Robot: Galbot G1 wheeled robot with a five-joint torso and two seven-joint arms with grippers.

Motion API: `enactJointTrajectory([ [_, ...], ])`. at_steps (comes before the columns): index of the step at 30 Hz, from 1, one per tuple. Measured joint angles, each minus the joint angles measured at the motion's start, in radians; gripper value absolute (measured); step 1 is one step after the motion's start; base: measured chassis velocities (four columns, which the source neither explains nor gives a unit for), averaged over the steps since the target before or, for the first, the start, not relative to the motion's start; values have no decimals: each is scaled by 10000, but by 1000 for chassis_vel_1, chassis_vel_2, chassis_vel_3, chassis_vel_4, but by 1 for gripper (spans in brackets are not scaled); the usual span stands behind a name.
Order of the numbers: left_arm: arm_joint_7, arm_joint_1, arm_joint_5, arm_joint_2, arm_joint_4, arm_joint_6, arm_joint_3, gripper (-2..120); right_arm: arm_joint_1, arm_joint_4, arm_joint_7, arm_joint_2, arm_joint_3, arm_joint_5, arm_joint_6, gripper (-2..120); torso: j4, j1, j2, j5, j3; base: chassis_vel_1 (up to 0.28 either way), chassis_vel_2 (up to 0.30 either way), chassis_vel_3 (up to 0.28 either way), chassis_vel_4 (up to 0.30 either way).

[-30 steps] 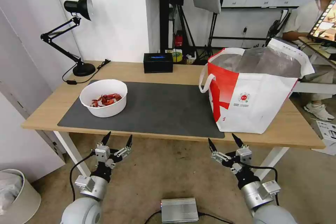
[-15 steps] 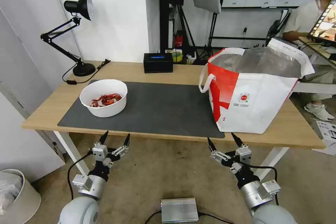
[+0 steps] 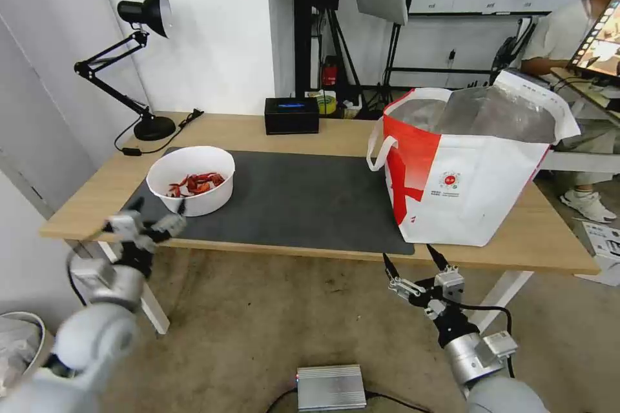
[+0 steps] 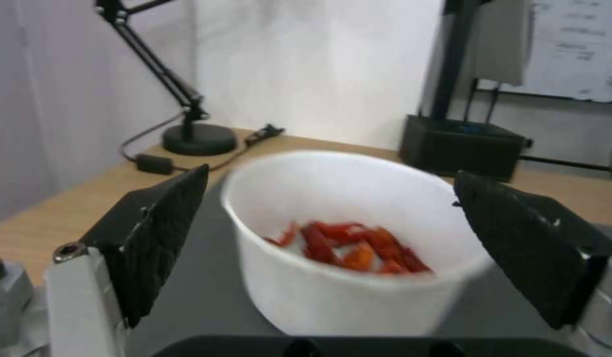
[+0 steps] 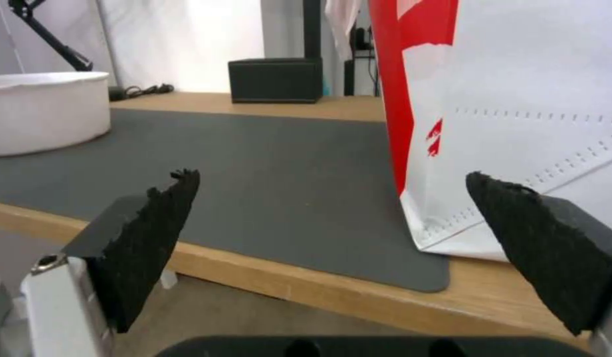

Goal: Pick up the trash from the table and place it into the takeout bag.

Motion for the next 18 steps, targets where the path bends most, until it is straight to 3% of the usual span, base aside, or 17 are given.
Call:
enactJointTrajectory([
  [1, 0, 0, 0, 0, 0, 0, 0, 100, 0, 0, 0, 0, 0, 0, 0, 100, 0, 0, 0, 0, 0, 0, 0, 0, 0],
  [4, -1099, -802, -1582, 797, 30, 1284, 92, 100, 2, 3, 0, -1, 0, 3, -3, 100, -3, 1, 0, 1, 0, 0, 0, 0, 0],
  [8, -1533, -1466, -2579, 1242, 269, 1784, 334, 100, 1, 4, 0, -1, 0, 5, -5, 100, -3, 1, 0, 0, 0, 0, 0, 0, 0],
  [12, -2260, -3242, -4679, 1777, 1023, 3196, 1284, 100, 2, 5, 1, -2, 1, 8, -9, 100, -2, 1, 0, -2, 0, 0, 0, 0, 0],
  [13, -2260, -3242, -4679, 1777, 1023, 3196, 1284, 100, 2, 5, 1, -2, 1, 8, -9, 100, -2, 1, 0, -2, 0, 0, 0, 0, 0],
  [16, -2760, -4630, -5829, 1941, 1864, 4412, 2134, 100, 2, 5, 1, -2, 1, 8, -9, 100, -6, 1, -1, -5, 1, 0, 0, 0, 0],
  [18, -2804, -4971, -6077, 2014, 2144, 4673, 2277, 100, 3, 5, 1, -1, 1, 9, -9, 100, -8, 2, -1, -1, 1, 0, 0, 0, 0],
])
